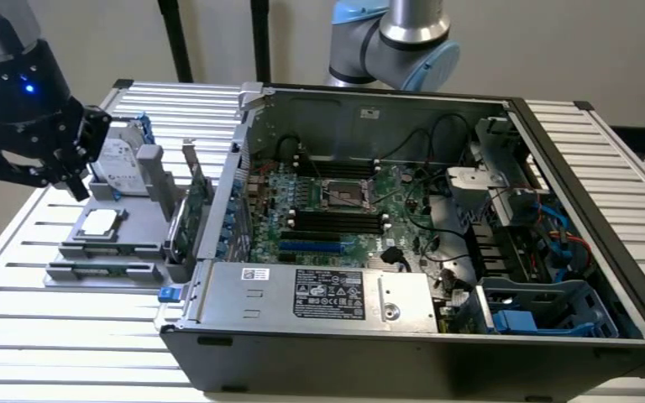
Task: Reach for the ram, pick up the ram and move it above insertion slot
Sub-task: 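Pick up the ram and move it above insertion slot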
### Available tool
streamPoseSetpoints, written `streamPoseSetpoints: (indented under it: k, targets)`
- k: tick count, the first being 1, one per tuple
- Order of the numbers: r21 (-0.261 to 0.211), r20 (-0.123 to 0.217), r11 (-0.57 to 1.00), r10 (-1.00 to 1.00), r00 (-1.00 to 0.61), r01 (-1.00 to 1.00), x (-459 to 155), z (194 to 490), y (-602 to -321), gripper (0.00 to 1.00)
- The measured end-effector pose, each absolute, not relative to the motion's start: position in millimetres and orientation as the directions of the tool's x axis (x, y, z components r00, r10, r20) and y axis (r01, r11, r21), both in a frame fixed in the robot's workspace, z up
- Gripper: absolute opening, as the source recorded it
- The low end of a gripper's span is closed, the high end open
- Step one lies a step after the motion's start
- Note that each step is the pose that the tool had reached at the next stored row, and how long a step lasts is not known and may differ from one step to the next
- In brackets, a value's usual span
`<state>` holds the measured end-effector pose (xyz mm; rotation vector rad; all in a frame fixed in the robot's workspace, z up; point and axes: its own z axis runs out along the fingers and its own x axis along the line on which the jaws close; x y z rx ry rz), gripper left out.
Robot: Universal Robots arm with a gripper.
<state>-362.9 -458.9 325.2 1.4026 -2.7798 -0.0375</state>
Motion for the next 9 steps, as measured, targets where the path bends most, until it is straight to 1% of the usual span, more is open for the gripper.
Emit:
streamPoseSetpoints:
  k: [9]
  targets:
    - [0.034,0.014,0.454,-0.891,-0.454,-0.89,-362.9,322.0,-458.9,0.11]
